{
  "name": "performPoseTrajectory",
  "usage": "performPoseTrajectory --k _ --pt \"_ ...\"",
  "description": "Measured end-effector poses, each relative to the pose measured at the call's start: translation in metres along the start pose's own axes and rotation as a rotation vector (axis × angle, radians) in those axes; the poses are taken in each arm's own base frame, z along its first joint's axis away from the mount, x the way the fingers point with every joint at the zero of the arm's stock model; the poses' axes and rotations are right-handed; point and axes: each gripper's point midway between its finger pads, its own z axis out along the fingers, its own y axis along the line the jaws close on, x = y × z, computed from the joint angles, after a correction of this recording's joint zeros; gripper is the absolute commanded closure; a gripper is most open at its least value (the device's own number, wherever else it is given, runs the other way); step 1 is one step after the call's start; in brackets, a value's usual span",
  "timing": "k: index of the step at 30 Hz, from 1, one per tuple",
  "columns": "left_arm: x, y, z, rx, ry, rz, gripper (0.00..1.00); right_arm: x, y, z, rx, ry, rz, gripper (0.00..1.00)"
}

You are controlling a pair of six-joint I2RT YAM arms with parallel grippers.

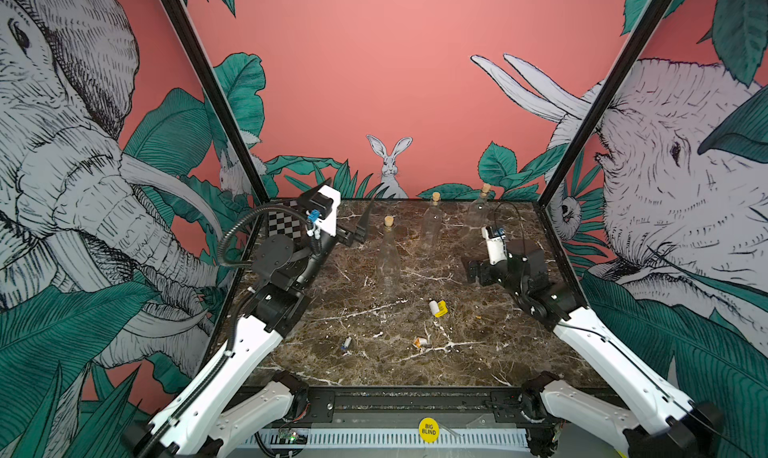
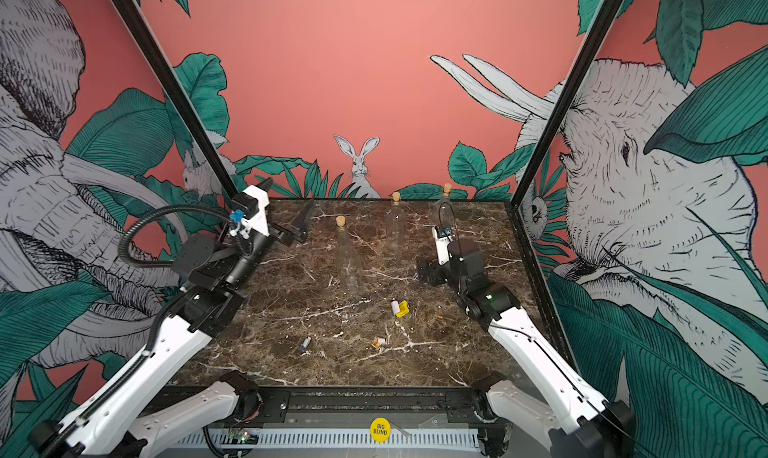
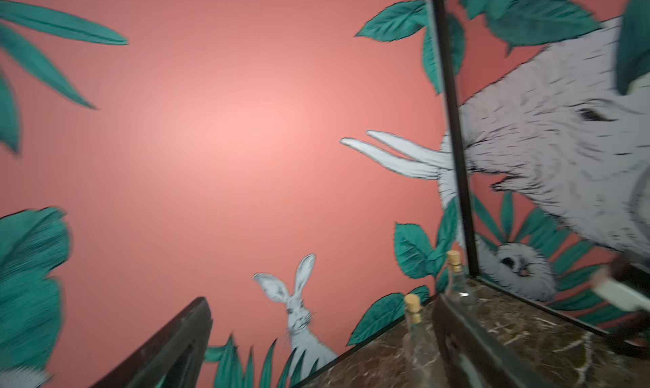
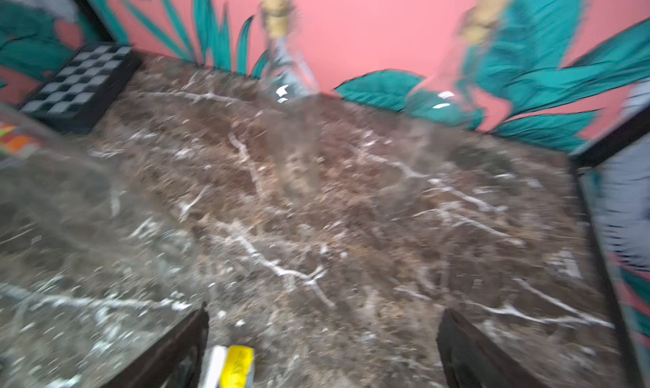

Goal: Remove the label from the bottle
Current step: Reset both arms

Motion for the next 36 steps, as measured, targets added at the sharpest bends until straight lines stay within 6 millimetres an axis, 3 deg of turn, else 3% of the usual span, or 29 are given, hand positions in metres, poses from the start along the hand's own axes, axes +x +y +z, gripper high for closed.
performPoseTrajectory --k 2,4,6,8,10,14,16,18,21,25,29,34,36 --pt "0.011 0.035 -0.015 -0.151 0.076 0.015 0.01 0.003 -0.021 -0.006 0.098 -0.045 -0.005 0.01" --pt "0.034 0.074 -0.036 -0.317 0.157 0.019 0.01 0.013 -0.044 -0.007 0.203 -0.065 -0.003 0.01" --pt "0.075 0.109 -0.061 -0.469 0.262 0.014 0.01 0.031 -0.067 -0.004 0.304 -0.049 0.001 0.01" --pt "0.127 0.13 -0.084 -0.573 0.373 0.001 0.01 0.051 -0.087 0.001 0.388 -0.018 0.006 0.0" --pt "0.187 0.133 -0.103 -0.612 0.5 -0.014 0.01 0.074 -0.104 0.007 0.462 0.018 0.011 0.01" --pt "0.299 0.114 -0.139 -0.585 0.739 -0.009 0.01 0.11 -0.115 0.021 0.525 0.057 -0.007 0.01" --pt "0.34 0.104 -0.156 -0.565 0.832 -0.014 0.01 0.126 -0.118 0.031 0.541 0.085 -0.027 0.01" --pt "0.365 0.099 -0.164 -0.553 0.869 -0.025 0.01 0.134 -0.121 0.041 0.555 0.099 -0.04 0.01" --pt "0.393 0.093 -0.16 -0.517 0.885 -0.04 0.01 0.144 -0.125 0.057 0.568 0.087 -0.039 0.01" --pt "0.42 0.081 -0.137 -0.39 0.892 -0.045 0.01 0.153 -0.128 0.077 0.55 0.092 -0.058 0.01" --pt "0.434 0.081 -0.111 -0.306 0.833 -0.068 0.01 0.145 -0.133 0.095 0.501 0.034 -0.049 0.01" --pt "0.433 0.085 -0.102 -0.287 0.814 -0.077 0.01 0.16 -0.162 0.101 0.468 0.025 0.067 0.0" --pt "0.428 0.088 -0.095 -0.292 0.788 -0.071 0.01 0.155 -0.163 0.104 0.433 0.006 0.08 0.01"
